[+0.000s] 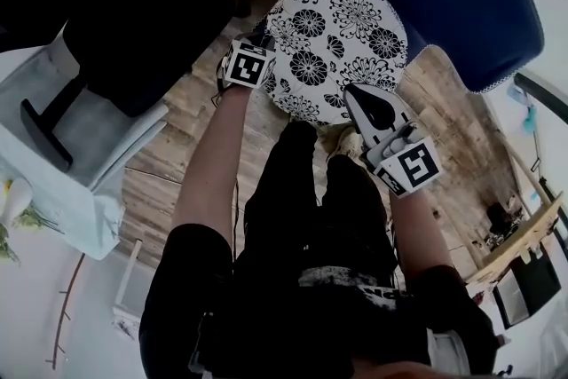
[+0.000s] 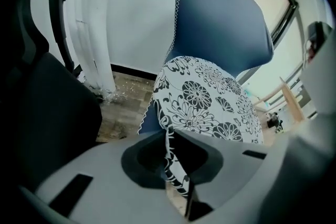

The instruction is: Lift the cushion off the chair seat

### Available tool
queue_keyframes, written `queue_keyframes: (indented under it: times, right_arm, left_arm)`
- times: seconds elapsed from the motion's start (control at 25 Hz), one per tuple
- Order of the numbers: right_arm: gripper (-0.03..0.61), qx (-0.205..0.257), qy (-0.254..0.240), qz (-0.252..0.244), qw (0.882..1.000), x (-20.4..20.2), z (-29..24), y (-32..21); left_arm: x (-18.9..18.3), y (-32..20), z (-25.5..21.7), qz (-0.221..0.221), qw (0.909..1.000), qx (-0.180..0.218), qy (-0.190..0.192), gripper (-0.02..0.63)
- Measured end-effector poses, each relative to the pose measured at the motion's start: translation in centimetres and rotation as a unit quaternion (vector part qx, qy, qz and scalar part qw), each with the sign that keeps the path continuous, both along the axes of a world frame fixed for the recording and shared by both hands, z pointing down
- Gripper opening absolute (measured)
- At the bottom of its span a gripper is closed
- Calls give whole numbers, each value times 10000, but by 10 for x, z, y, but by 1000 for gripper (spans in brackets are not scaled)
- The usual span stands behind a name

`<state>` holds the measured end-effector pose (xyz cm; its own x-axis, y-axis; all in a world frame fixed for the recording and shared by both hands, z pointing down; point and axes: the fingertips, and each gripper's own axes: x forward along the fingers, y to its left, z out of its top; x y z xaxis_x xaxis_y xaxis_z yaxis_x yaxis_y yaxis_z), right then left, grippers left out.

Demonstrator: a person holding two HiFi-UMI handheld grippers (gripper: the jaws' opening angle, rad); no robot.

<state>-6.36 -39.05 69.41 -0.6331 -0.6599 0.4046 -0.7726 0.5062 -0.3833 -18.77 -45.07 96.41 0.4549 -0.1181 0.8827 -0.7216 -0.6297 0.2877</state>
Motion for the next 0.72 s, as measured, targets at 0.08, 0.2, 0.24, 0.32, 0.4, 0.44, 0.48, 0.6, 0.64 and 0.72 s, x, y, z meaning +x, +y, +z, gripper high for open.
queue_keyframes:
  times: [0.08, 0.2, 0.24, 0.32, 0.4, 0.44, 0.48, 0.6, 0.64, 0.72]
  right_arm:
    - [18, -51, -133, 38, 9999, -5, -2, 1]
    - [18, -21, -119, 38, 9999, -5, -9, 3]
    - [18, -13, -86, 46, 10000, -3, -11, 4]
    - [18, 10, -32, 65, 10000, 3, -16, 6]
    - [18, 46, -18, 48, 10000, 5, -23, 7]
    - [18, 62, -17, 29, 10000, 6, -27, 9]
    - [18, 77, -9, 9, 10000, 7, -31, 11]
    - [18, 104, 71, -57, 9999, 10, -38, 17]
    - [18, 96, 108, -94, 9999, 11, -39, 20]
    - [18, 65, 161, -167, 9997, 13, -40, 27]
  left_arm:
    - [-4, 0, -4, -22, 10000, 11, 28, 42]
    - [-5, -1, -13, -74, 9999, 37, 98, 32]
    - [-2, 0, -17, -93, 9998, 42, 142, 31]
    - [5, 1, -26, -168, 9995, 55, 277, 31]
    - [11, 0, -40, -262, 9987, 106, 416, 29]
    - [13, 0, -47, -296, 9984, 140, 469, 29]
    - [15, 1, -55, -323, 9980, 177, 520, 28]
    - [28, 4, -77, -395, 9962, 300, 715, 26]
    - [33, 6, -85, -396, 9955, 351, 782, 26]
    - [43, 13, -101, -334, 9944, 488, 872, 26]
